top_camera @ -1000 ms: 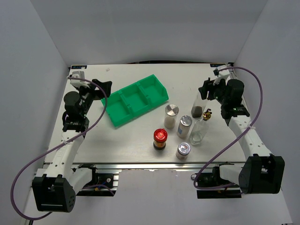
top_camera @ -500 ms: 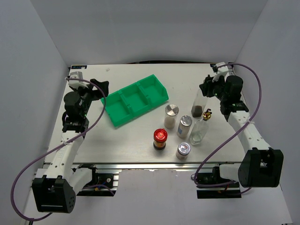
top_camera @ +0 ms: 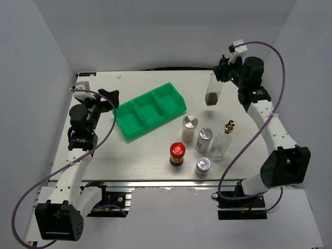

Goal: Organize the condiment bottles

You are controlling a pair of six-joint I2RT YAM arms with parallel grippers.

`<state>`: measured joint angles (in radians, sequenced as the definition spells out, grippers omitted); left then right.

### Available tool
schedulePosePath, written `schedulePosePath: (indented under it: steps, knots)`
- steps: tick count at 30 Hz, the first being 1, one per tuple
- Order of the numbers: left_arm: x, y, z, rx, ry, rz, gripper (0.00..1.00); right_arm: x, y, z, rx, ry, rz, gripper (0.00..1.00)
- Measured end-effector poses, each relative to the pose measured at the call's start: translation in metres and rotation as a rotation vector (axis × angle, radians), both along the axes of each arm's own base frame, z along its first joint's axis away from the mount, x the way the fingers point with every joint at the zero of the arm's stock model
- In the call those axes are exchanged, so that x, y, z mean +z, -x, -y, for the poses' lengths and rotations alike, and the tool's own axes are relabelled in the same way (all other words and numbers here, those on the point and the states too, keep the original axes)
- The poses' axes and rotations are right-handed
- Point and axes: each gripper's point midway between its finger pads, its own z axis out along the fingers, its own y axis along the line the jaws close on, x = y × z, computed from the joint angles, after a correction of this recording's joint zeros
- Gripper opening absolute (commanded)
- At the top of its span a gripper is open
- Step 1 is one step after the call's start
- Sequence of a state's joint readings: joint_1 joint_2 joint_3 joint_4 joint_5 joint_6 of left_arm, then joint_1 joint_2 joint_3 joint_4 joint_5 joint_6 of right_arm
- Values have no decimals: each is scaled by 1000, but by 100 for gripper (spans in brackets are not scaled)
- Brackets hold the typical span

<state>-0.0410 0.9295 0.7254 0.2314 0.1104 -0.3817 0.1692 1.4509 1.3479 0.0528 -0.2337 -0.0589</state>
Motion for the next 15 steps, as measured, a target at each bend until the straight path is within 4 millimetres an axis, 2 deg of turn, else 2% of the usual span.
schedulePosePath:
  steps: [5,9,12,15]
  knots:
    - [-1,-1,-4,20,0,-3,98,39,-23,-53,46,-3,69,0]
    - [-3,-1,-6,37,-3,-11,98,62,-46,-96,91,-30,96,0]
    - [-5,-1,-9,53,-7,-18,98,67,-60,-122,126,-51,100,0]
    - [-5,-1,-12,68,-13,-17,98,64,-70,-146,163,-55,95,0]
